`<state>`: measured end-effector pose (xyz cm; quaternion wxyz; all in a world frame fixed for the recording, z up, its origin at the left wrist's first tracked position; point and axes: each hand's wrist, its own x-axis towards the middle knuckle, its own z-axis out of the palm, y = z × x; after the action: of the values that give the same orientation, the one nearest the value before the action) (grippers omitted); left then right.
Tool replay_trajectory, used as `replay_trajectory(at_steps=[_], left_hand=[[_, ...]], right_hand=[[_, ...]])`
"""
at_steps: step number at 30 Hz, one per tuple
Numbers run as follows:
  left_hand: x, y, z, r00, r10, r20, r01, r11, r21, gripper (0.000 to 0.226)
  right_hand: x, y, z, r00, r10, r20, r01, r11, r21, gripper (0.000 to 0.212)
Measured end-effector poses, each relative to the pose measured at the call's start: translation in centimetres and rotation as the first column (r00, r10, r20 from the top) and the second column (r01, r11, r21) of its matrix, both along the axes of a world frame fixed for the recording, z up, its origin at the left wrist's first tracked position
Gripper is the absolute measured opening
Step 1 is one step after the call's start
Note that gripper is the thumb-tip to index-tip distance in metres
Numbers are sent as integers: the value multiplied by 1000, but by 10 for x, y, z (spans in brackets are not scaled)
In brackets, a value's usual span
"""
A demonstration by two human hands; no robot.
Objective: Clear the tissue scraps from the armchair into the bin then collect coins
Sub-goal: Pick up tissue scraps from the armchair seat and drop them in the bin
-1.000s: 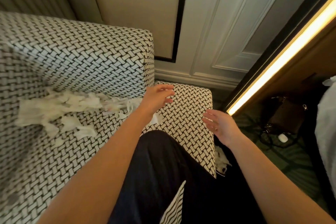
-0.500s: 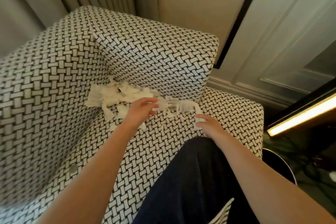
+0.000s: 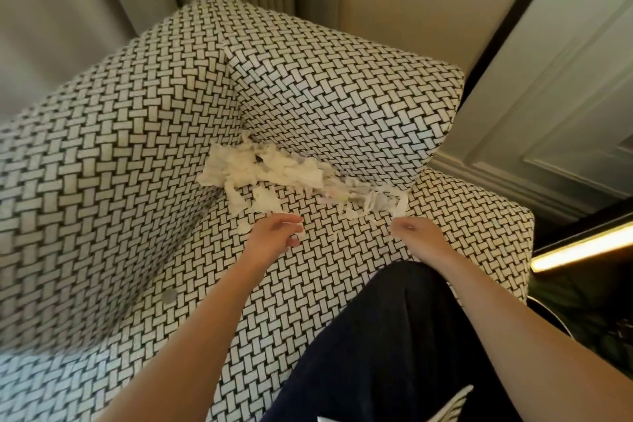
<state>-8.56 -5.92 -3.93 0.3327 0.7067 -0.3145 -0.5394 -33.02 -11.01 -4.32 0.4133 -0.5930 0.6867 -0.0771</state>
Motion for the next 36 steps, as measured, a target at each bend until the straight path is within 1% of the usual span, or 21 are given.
replay_trajectory(at_steps=[3, 5, 6, 7, 9, 10, 12, 16, 17, 19, 21, 24, 26, 28, 30, 31, 33, 36], left_hand=[[1, 5, -3, 1000, 1, 9, -1, 1000, -9, 13], [2, 7, -7, 1000, 10, 19, -10, 1000, -9, 14], [3, 8, -8, 1000, 19, 14, -19, 1000, -4, 14], [4, 9, -10, 1000, 28, 4, -28, 1000, 0, 14], [5, 10, -12, 999, 40, -8, -40, 999, -3, 14], [6, 10, -14, 999, 50, -4, -50, 999, -14, 14], [9, 12, -17, 996, 86, 34, -84, 995, -52, 13], [16, 16, -24, 970, 194, 149, -184, 980, -79, 18], [18, 17, -26, 959, 231, 167, -220, 972, -79, 19], [21, 18, -30, 933, 282, 221, -273, 959, -70, 25], [24, 19, -35, 908, 312, 279, -305, 950, -70, 38], [33, 17, -39, 881, 346, 324, -351, 935, -44, 69], [41, 13, -39, 865, 313, 392, -341, 940, 1, 90], [48, 6, -40, 876, 202, 439, -262, 962, 80, 106], [53, 0, -43, 879, 62, 472, -152, 976, 155, 114], [53, -3, -43, 872, 11, 489, -106, 980, 167, 117], [52, -9, -45, 866, -39, 498, -41, 988, 149, 122], [47, -19, -45, 856, -98, 508, 49, 993, 108, 123]], right_hand=[[5, 2, 11, 988, -121, 96, 140, 965, -220, 32], [11, 2, 19, 956, -175, 237, 242, 925, -292, 24], [15, 1, 24, 919, -210, 332, 314, 901, -299, 16], [20, 1, 30, 869, -246, 429, 392, 872, -294, 12], [29, 1, 42, 772, -284, 569, 510, 812, -285, 14], [34, 1, 49, 734, -286, 616, 546, 789, -283, 12], [47, 4, 57, 677, -272, 684, 582, 766, -272, 9], [73, 16, 60, 597, -195, 778, 577, 778, -248, 24], [78, 18, 57, 584, -192, 789, 574, 785, -234, 25], [89, 23, 48, 603, -213, 769, 549, 810, -206, 21], [99, 28, 34, 683, -228, 694, 474, 861, -184, 15], [108, 39, 9, 837, -230, 496, 321, 941, -104, 16], [110, 43, -4, 894, -232, 383, 254, 967, -7, 26], [110, 42, -11, 916, -230, 330, 227, 973, 49, 39], [111, 39, -15, 929, -224, 295, 217, 974, 58, 51], [111, 37, -18, 930, -233, 283, 223, 973, 67, 55], [112, 35, -21, 932, -239, 271, 225, 971, 82, 59], [113, 33, -24, 958, -184, 220, 177, 983, 51, 56]])
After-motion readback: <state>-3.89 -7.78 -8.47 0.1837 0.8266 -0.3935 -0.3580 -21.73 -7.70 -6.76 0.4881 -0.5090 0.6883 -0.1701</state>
